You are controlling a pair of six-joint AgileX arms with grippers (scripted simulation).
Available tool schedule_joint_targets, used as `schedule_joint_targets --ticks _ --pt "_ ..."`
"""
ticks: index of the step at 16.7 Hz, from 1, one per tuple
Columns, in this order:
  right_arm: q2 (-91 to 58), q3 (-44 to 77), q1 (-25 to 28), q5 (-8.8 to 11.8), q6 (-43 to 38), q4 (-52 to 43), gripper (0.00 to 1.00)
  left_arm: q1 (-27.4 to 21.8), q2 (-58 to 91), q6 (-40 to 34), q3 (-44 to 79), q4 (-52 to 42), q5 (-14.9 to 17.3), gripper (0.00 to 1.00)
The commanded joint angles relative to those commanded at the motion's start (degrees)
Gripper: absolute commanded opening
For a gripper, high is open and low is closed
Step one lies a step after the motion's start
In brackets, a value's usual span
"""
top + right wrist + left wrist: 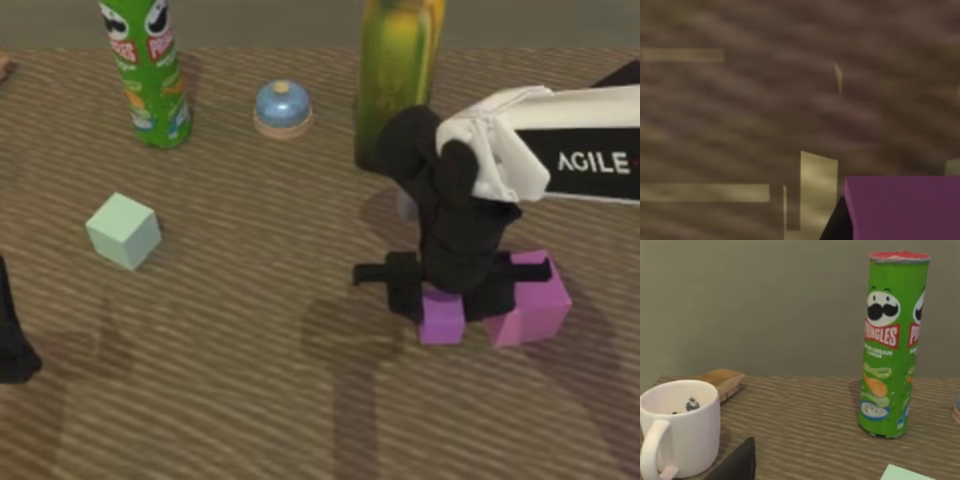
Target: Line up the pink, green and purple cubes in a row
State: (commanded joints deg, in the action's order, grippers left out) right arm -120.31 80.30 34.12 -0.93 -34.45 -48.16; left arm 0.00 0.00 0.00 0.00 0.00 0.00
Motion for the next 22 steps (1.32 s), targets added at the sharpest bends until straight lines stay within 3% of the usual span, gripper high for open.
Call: schedule_joint_targets --ticks 9,19,22 --pt "0.0 0.0 0.0 0.0 0.0 0.0 0.98 0.0 0.0 0.0 0.0 0.0 0.0 1.0" --pt "0.1 0.2 -0.1 0.0 0.0 -0.2 1.0 0.0 0.0 0.0 0.0 0.0 0.0 1.0" --pt "1.5 2.8 0.1 -0.1 -0.1 -4.1 1.0 0.0 0.0 0.0 0.0 0.0 0.0 1.0"
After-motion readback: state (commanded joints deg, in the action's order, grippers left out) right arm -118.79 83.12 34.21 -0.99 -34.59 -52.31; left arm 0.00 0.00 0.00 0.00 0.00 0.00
